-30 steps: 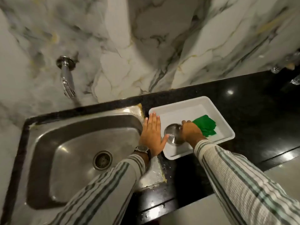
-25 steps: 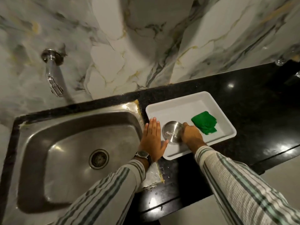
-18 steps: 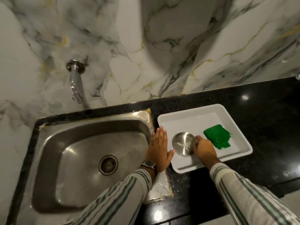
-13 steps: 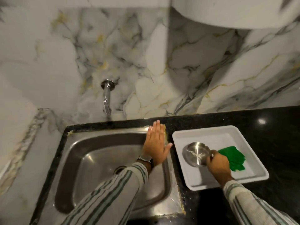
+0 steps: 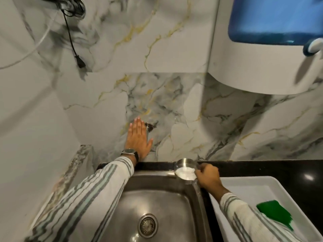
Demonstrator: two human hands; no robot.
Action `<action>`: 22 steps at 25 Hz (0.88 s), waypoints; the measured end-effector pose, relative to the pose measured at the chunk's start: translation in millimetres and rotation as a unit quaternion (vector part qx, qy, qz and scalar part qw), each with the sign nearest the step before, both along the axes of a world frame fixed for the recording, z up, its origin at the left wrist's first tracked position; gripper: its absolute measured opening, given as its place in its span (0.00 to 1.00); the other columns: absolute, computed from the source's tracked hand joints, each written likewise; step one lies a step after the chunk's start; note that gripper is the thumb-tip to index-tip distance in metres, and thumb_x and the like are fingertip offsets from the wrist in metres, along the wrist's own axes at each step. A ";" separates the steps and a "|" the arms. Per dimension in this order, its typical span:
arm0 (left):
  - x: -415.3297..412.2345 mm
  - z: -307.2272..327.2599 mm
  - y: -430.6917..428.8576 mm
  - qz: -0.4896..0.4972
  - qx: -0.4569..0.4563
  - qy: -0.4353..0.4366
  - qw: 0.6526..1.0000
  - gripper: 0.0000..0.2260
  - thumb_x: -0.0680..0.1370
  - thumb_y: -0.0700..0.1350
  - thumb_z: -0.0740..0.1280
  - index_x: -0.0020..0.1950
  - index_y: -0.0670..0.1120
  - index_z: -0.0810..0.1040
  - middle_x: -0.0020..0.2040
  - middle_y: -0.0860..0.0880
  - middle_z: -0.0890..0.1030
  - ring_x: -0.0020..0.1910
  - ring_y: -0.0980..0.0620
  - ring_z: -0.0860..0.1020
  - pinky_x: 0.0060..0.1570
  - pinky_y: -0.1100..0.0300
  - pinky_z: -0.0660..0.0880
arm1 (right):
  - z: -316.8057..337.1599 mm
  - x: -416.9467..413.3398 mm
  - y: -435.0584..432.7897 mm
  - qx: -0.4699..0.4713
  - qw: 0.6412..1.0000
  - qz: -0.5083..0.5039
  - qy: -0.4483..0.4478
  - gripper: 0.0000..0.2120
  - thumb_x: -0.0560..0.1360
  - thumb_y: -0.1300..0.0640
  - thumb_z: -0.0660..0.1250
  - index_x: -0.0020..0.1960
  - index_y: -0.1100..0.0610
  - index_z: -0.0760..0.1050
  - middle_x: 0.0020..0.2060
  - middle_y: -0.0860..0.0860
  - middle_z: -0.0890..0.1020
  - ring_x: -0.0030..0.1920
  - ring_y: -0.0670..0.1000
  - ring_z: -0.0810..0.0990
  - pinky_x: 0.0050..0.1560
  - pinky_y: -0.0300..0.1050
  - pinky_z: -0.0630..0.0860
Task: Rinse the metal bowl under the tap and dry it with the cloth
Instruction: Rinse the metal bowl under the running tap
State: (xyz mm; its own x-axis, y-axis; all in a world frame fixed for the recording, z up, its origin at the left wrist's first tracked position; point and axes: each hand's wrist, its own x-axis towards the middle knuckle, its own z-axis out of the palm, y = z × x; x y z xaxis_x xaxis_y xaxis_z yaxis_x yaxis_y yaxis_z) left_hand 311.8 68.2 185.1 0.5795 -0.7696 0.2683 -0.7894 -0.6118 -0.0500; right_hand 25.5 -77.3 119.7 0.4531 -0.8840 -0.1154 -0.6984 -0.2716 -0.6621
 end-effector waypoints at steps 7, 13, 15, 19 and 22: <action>7.4 -33.1 -3.9 -0.047 0.032 0.156 0.986 0.39 0.86 0.58 0.54 0.86 0.39 0.39 0.87 0.37 0.40 0.87 0.39 0.42 0.86 0.45 0.42 | -4.7 84.0 51.8 0.039 0.997 0.058 0.025 0.10 0.76 0.54 0.73 0.53 0.60 0.84 0.45 0.53 0.87 0.43 0.52 0.83 0.38 0.38 0.77; 16.9 -41.7 -11.6 -0.053 -0.006 0.195 0.979 0.43 0.83 0.53 0.63 0.86 0.38 0.40 0.87 0.36 0.40 0.87 0.38 0.42 0.86 0.44 0.44 | -23.3 117.4 55.0 0.075 0.995 0.062 0.008 0.08 0.78 0.58 0.74 0.55 0.60 0.83 0.43 0.54 0.87 0.38 0.48 0.85 0.28 0.35 0.77; 15.5 -46.4 -14.8 -0.045 -0.037 0.211 0.976 0.44 0.81 0.52 0.65 0.86 0.38 0.41 0.87 0.37 0.42 0.87 0.38 0.42 0.87 0.44 0.46 | -24.5 125.6 56.8 0.080 0.995 0.065 0.000 0.06 0.79 0.58 0.74 0.54 0.58 0.82 0.42 0.53 0.86 0.38 0.48 0.85 0.28 0.35 0.77; 18.1 -51.4 -17.3 -0.053 -0.075 0.254 0.963 0.46 0.79 0.49 0.68 0.86 0.39 0.42 0.87 0.37 0.43 0.87 0.38 0.41 0.86 0.42 0.47 | -29.2 148.1 57.9 0.092 0.992 0.081 -0.011 0.04 0.79 0.59 0.74 0.46 0.56 0.80 0.37 0.53 0.85 0.35 0.52 0.86 0.33 0.44 0.85; 23.2 -42.7 -12.7 -0.078 -0.064 0.289 0.952 0.47 0.80 0.47 0.68 0.86 0.38 0.39 0.87 0.37 0.39 0.87 0.39 0.40 0.87 0.45 0.45 | -36.0 164.2 56.8 0.082 0.991 0.102 -0.014 0.11 0.79 0.60 0.73 0.40 0.54 0.76 0.35 0.54 0.84 0.33 0.55 0.86 0.34 0.49 0.87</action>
